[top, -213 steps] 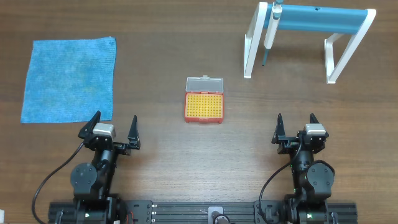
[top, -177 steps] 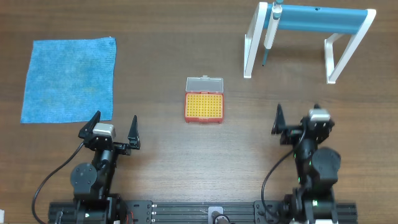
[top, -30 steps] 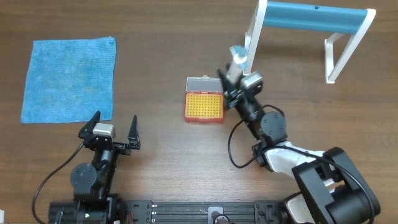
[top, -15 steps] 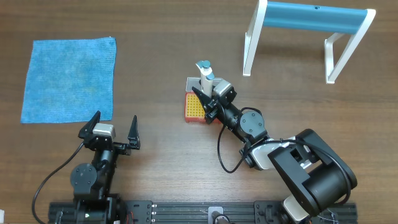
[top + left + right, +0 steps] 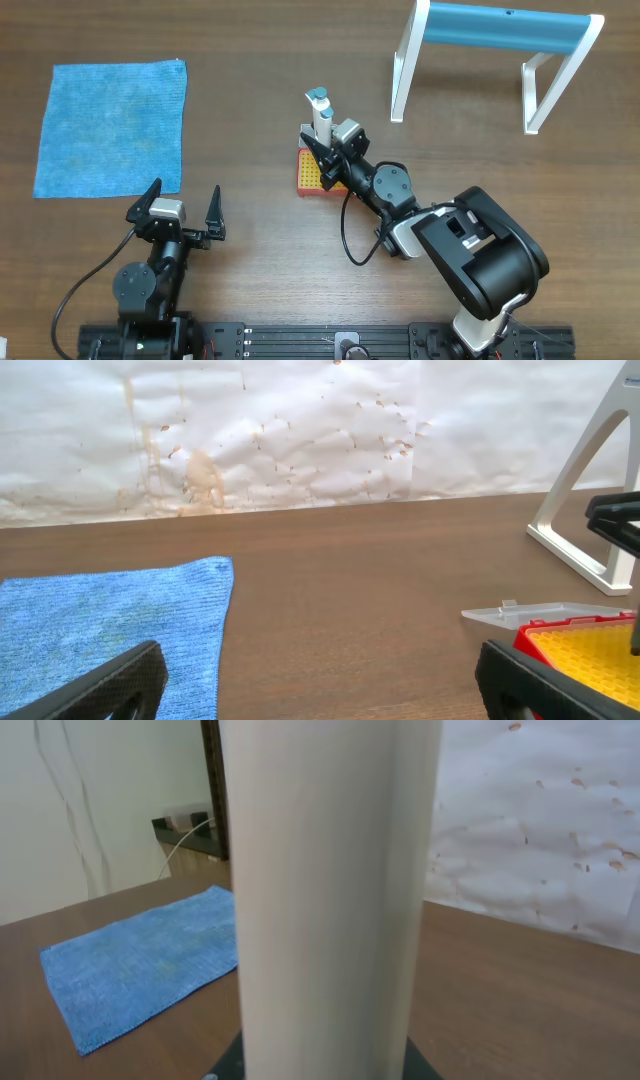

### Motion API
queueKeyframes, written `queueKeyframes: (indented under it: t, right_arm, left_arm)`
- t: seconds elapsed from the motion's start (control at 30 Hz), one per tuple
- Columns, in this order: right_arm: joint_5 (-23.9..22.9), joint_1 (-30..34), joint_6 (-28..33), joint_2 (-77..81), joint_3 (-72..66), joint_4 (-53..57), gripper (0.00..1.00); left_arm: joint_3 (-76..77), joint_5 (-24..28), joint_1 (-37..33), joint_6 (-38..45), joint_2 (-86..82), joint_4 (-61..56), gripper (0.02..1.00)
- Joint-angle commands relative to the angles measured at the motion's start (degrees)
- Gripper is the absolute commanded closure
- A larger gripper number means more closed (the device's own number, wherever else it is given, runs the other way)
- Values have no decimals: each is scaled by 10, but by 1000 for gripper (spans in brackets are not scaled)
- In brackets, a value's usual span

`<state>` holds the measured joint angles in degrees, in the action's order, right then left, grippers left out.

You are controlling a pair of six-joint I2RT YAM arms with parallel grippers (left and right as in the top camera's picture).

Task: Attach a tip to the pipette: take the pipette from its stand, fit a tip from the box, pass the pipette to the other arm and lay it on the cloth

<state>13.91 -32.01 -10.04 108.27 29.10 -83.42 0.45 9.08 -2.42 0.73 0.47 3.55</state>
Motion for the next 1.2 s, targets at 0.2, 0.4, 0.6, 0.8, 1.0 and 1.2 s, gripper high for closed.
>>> queueKeyframes:
  t: [0.2,0.4,0.6,0.8,1.0,1.2]
  right_arm:
    - [8,-5,-9,30,35,-5,919]
    - [37,-4,-8,30,33,-3,919]
    - [37,-4,-8,43,33,-3,917]
    - [35,6,-4,46,33,-4,919]
    - [35,9,-4,46,33,-5,919]
    - [35,9,-4,46,35,-5,919]
  left_arm:
    - [-1,2,2,-3,-3,3,23]
    - [-1,2,2,-3,-3,3,23]
    - [-1,2,2,-3,-3,3,23]
    - [-1,2,2,-3,-3,3,23]
    - [-1,2,2,-3,-3,3,23]
    - [-1,2,2,-3,-3,3,23]
